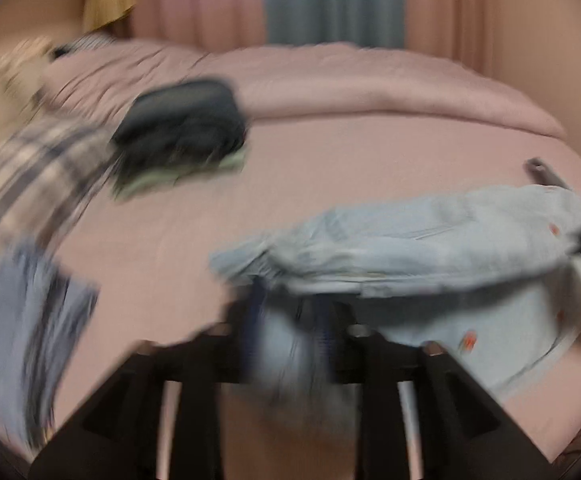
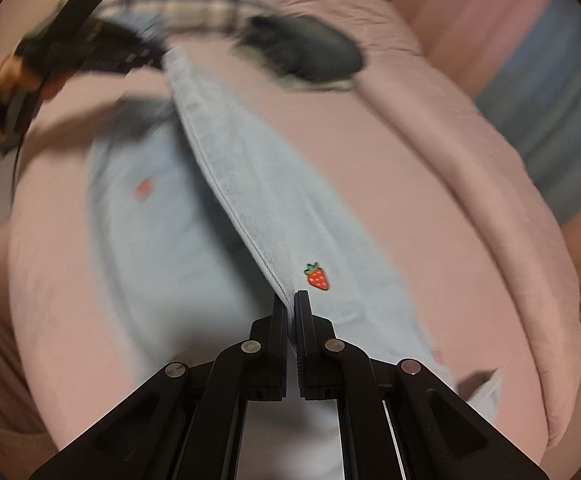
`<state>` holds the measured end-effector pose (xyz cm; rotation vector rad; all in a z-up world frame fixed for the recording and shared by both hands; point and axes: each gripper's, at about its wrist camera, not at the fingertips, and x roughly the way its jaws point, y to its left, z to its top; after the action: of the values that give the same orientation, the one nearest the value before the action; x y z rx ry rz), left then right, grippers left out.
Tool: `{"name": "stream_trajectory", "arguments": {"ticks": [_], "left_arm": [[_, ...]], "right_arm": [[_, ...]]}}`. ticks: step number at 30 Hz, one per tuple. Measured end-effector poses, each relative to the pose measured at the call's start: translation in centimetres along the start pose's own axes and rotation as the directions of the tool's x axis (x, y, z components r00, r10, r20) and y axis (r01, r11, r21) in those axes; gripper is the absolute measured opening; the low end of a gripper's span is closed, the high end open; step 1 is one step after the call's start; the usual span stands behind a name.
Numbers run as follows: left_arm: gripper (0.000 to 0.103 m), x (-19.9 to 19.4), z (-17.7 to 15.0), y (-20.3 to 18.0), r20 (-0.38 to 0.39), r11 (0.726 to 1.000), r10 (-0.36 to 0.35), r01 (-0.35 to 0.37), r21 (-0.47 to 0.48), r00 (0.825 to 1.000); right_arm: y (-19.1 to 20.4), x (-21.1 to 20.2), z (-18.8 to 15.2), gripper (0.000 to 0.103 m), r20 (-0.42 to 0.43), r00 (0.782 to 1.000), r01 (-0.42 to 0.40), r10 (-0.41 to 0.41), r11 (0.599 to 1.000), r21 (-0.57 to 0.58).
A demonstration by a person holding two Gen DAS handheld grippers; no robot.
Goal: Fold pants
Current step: 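Lift and fold one jeans leg over the other with both tools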
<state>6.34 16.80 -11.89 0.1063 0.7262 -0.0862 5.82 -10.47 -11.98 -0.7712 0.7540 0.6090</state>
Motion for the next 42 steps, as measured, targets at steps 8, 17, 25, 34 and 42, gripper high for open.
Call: {"name": "stream_trajectory", "arguments": {"ticks": [8, 17, 25, 34, 42], "left_arm": [[0.061, -1.5, -4.1, 3.1, -0.021, 0.898, -0.153, 0.130, -0.421, 0.988], [0.058, 3.4, -2.2, 4.5, 0.057, 0.552, -0.398, 0.289, -0.783, 0.916], [0.010, 6.6, -1.6, 5.5, 0.014, 0.450, -0.377, 0.197, -0.871, 0.926], [0.010, 1.0, -1.6, 5.5, 0.074, 0.553, -0.287, 0.228, -0.801, 0.955], [0.012, 4.0, -5.4, 5.3, -0.032, 0.568, -0.311, 0.159, -0.807, 0.950]], "right_arm": [[3.5, 4.4, -2.7, 0.005, -0.068, 0.998, -0.018, 0.019, 1.000, 0.008], [1.7, 4.5, -2.6, 0.005, -0.036, 0.998, -0.049, 0.054, 0.988, 0.144], [0.5, 3.6, -2.1, 0.005, 0.020, 0.997, -0.081, 0.079, 0.969, 0.235], [2.1, 0.3, -1.1, 0.005, 0.072, 0.996, -0.067, 0.054, 0.979, 0.195], [6.2, 3.6, -3.1, 0.005, -0.023, 0.998, -0.056, 0.059, 0.990, 0.128]]}}
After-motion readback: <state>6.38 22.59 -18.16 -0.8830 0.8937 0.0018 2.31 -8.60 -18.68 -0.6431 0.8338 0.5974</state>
